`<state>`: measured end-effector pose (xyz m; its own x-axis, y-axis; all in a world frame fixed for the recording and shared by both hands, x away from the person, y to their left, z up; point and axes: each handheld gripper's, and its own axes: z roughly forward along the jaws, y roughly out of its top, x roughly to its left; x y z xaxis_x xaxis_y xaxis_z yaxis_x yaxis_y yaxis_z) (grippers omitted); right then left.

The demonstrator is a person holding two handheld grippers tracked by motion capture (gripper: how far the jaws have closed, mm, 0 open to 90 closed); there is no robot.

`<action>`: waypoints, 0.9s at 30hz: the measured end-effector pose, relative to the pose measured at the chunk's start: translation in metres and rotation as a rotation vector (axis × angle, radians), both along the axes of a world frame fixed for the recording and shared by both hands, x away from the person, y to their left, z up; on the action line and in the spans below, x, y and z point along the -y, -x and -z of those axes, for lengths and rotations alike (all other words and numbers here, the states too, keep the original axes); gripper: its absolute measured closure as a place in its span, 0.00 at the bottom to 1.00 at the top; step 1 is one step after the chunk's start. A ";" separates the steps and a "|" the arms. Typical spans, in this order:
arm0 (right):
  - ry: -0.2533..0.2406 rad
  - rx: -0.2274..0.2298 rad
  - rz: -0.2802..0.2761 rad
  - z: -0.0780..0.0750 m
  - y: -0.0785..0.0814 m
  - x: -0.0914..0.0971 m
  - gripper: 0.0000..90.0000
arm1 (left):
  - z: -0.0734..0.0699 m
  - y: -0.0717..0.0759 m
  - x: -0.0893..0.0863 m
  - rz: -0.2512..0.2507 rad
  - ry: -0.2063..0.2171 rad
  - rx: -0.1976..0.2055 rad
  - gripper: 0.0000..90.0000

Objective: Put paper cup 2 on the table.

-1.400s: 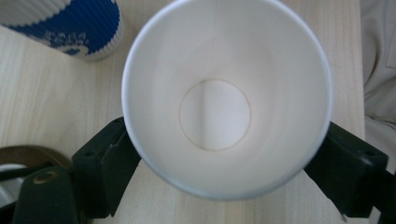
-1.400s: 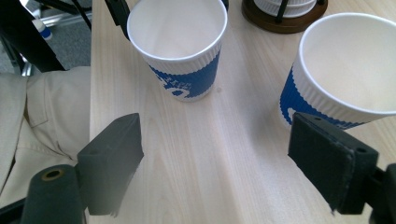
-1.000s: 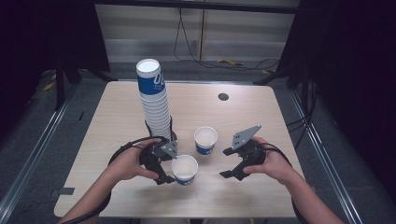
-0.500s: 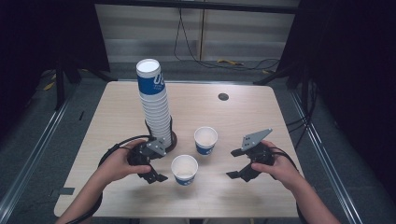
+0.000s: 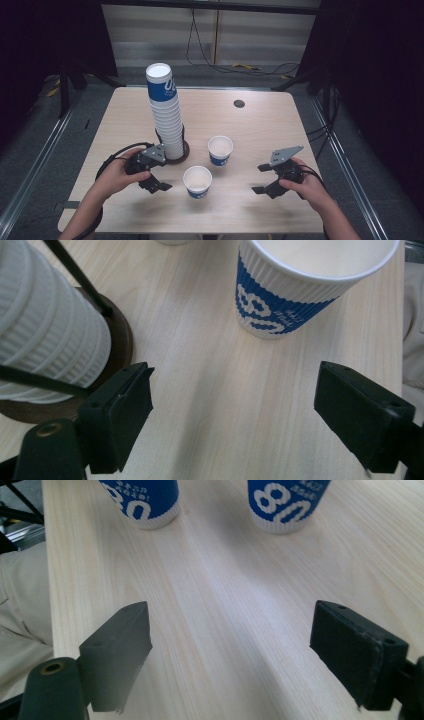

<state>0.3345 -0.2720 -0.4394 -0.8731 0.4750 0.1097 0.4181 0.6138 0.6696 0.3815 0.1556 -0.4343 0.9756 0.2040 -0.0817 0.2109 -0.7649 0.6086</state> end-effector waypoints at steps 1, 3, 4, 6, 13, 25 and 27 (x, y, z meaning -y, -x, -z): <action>-0.012 0.000 0.009 0.002 0.001 0.004 0.18 | 0.001 0.000 -0.004 -0.018 0.005 -0.003 0.17; -0.013 -0.002 0.014 0.003 0.002 0.006 0.18 | 0.003 0.000 -0.005 -0.017 0.015 -0.004 0.17; -0.012 0.002 0.017 0.004 0.003 0.008 0.18 | 0.004 0.000 -0.006 -0.018 0.015 -0.007 0.17; -0.015 0.005 0.023 0.006 0.005 0.012 0.18 | 0.007 0.000 -0.009 -0.027 0.008 -0.012 0.17; -0.011 0.004 0.056 0.014 0.009 0.023 0.18 | 0.015 0.000 -0.019 -0.054 0.027 -0.025 0.17; -0.031 0.029 0.136 0.019 0.013 0.045 0.18 | 0.022 -0.002 -0.032 -0.079 0.043 -0.021 0.17; -0.035 0.030 0.145 0.022 0.015 0.048 0.18 | 0.022 -0.001 -0.033 -0.089 0.046 -0.023 0.17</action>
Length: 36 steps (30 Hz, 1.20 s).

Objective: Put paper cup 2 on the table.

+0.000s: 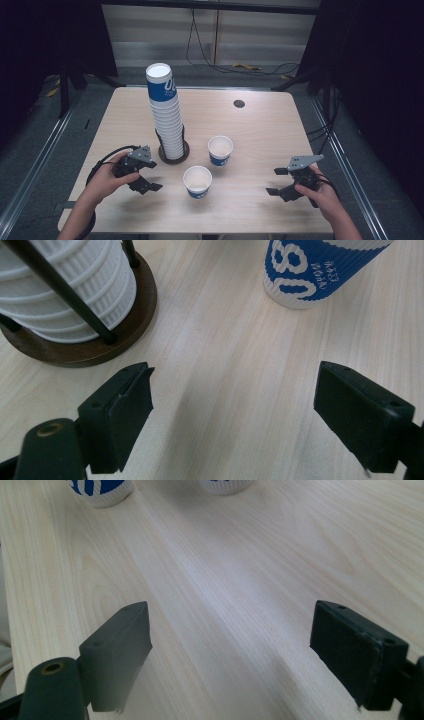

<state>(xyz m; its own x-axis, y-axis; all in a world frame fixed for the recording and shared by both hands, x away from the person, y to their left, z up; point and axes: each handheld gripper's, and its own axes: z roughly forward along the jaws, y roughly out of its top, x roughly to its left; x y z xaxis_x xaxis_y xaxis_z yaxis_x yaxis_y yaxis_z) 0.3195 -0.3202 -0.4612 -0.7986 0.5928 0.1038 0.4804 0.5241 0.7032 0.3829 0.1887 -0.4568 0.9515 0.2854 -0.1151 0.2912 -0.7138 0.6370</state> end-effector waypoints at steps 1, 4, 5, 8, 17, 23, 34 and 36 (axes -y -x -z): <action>0.000 0.000 0.000 0.000 0.000 0.000 0.18 | 0.000 0.000 0.000 0.000 0.000 0.000 0.17; 0.014 0.000 0.023 0.005 0.003 0.007 0.18 | 0.003 0.000 -0.004 0.001 -0.008 0.003 0.17; 0.016 -0.001 0.027 0.007 0.004 0.008 0.18 | 0.003 0.000 -0.004 0.001 -0.008 0.003 0.17; 0.016 0.003 0.040 0.010 0.006 0.011 0.18 | 0.005 0.000 -0.008 -0.009 -0.003 0.009 0.17; 0.029 0.011 0.070 0.016 0.012 0.022 0.17 | 0.008 0.000 -0.015 -0.026 -0.009 0.007 0.17; 0.067 0.014 0.073 0.021 0.013 0.027 0.17 | 0.013 0.001 -0.019 -0.030 -0.027 0.011 0.17; 0.118 0.022 0.065 0.028 0.013 0.028 0.17 | 0.020 0.001 -0.029 -0.055 -0.037 0.029 0.17; 0.122 0.024 0.064 0.028 0.013 0.028 0.17 | 0.021 0.000 -0.031 -0.053 -0.045 0.025 0.17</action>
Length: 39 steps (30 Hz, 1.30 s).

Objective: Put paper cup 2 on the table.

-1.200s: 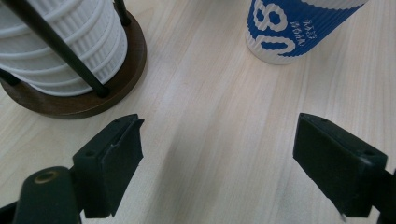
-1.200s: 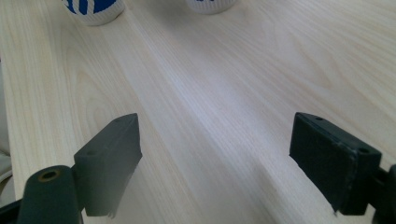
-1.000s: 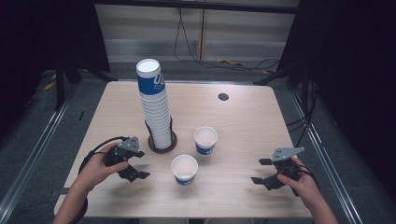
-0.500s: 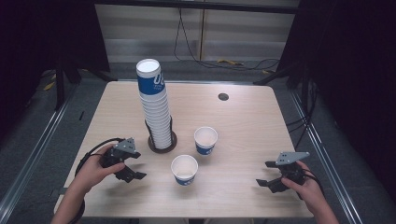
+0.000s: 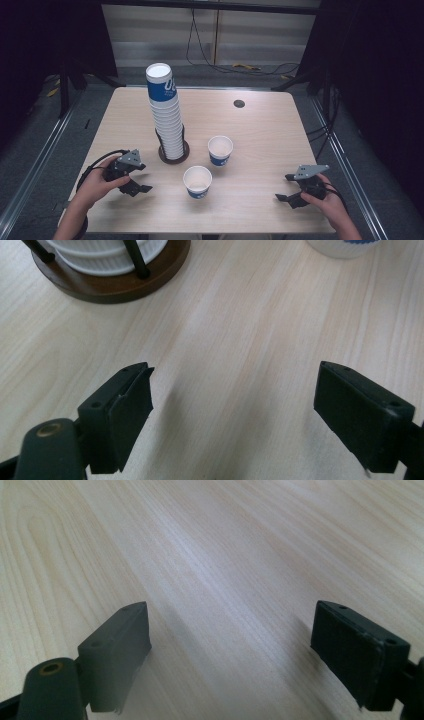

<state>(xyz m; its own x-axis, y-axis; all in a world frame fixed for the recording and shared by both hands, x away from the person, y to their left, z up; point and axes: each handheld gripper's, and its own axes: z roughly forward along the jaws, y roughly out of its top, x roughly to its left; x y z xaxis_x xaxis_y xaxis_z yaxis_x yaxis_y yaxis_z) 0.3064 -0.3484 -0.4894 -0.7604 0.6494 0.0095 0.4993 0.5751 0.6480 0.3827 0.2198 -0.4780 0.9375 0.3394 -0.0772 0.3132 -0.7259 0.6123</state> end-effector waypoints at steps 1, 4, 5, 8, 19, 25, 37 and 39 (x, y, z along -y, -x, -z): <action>0.000 0.000 0.000 0.000 0.000 0.000 0.17 | 0.000 0.000 0.000 0.000 0.000 0.000 0.17; 0.004 -0.001 -0.002 0.001 -0.001 0.000 0.16 | 0.004 -0.001 -0.003 -0.007 0.011 -0.002 0.17; 0.007 0.004 -0.001 0.002 -0.001 0.000 0.16 | 0.005 -0.002 -0.004 -0.009 0.016 0.001 0.17; 0.004 0.004 -0.001 0.002 -0.001 0.001 0.15 | 0.007 -0.003 -0.006 -0.018 0.005 0.011 0.17; -0.022 0.030 0.003 0.006 0.000 0.003 0.13 | 0.018 -0.005 -0.009 -0.021 -0.035 0.037 0.17; -0.038 0.046 0.011 0.008 0.000 0.003 0.12 | 0.022 -0.006 -0.011 -0.031 -0.021 0.036 0.17; -0.054 0.058 0.020 0.010 0.001 0.003 0.12 | 0.027 -0.006 -0.013 -0.032 0.031 0.049 0.13; -0.057 0.057 0.019 0.010 0.001 0.003 0.12 | 0.029 -0.006 -0.014 -0.030 0.045 0.056 0.11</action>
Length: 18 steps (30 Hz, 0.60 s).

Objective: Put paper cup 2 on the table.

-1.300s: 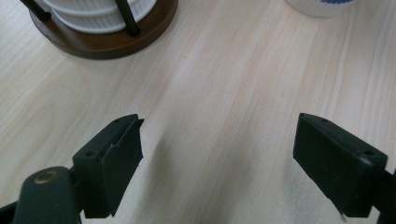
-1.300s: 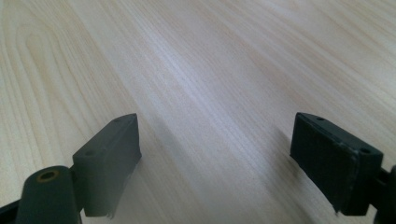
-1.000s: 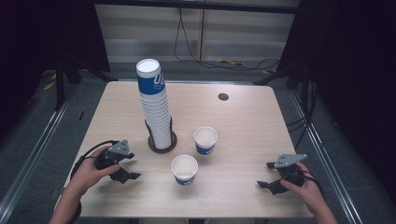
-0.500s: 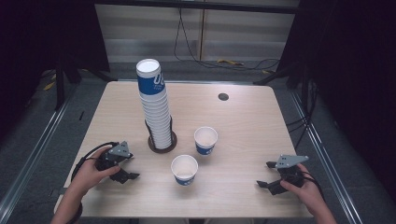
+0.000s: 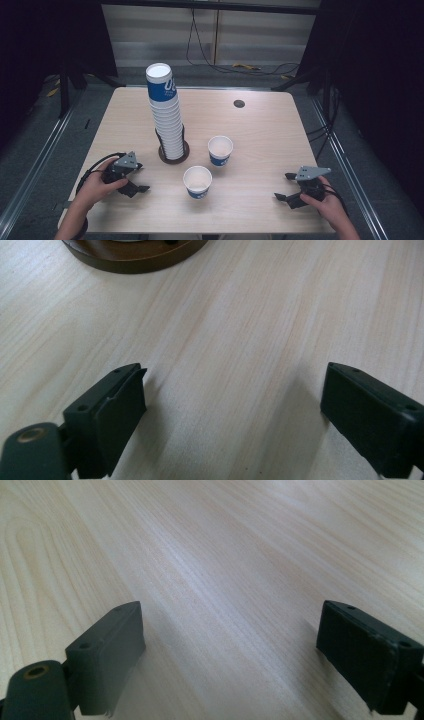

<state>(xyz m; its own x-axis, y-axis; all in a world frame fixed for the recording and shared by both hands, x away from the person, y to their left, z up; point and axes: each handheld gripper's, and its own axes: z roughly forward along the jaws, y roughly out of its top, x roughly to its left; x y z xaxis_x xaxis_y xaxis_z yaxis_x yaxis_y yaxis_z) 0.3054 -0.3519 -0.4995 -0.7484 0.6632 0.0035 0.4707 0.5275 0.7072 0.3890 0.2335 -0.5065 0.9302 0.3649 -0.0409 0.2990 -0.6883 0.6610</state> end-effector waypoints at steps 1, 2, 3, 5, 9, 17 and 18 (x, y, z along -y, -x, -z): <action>0.000 0.000 0.000 0.000 0.000 0.000 0.12 | 0.000 0.000 0.000 -0.001 0.002 -0.002 0.10; 0.000 0.001 0.000 0.000 0.000 0.000 0.12 | 0.001 0.000 -0.001 0.000 0.002 0.001 0.09; 0.000 0.001 0.000 0.000 0.000 0.000 0.12 | 0.001 0.000 -0.001 0.002 0.005 -0.003 0.09; 0.000 -0.001 -0.001 0.000 0.000 0.000 0.12 | 0.002 0.000 0.000 -0.001 0.008 0.002 0.08; 0.000 -0.001 0.000 0.000 0.000 0.000 0.12 | 0.006 0.000 0.000 0.002 0.034 0.018 0.00; 0.002 -0.003 -0.004 0.000 -0.001 0.000 0.11 | 0.008 0.001 -0.001 -0.004 0.058 0.023 0.00; 0.002 -0.004 -0.004 0.000 -0.001 0.000 0.11 | 0.008 0.001 -0.001 -0.004 0.058 0.023 0.00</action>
<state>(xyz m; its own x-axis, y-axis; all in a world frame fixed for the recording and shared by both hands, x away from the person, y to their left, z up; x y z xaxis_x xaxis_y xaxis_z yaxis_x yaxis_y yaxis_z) 0.3067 -0.3515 -0.4996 -0.7512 0.6601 0.0051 0.4711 0.5307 0.7046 0.3877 0.2345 -0.5147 0.9296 0.3664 -0.0403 0.2859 -0.6476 0.7063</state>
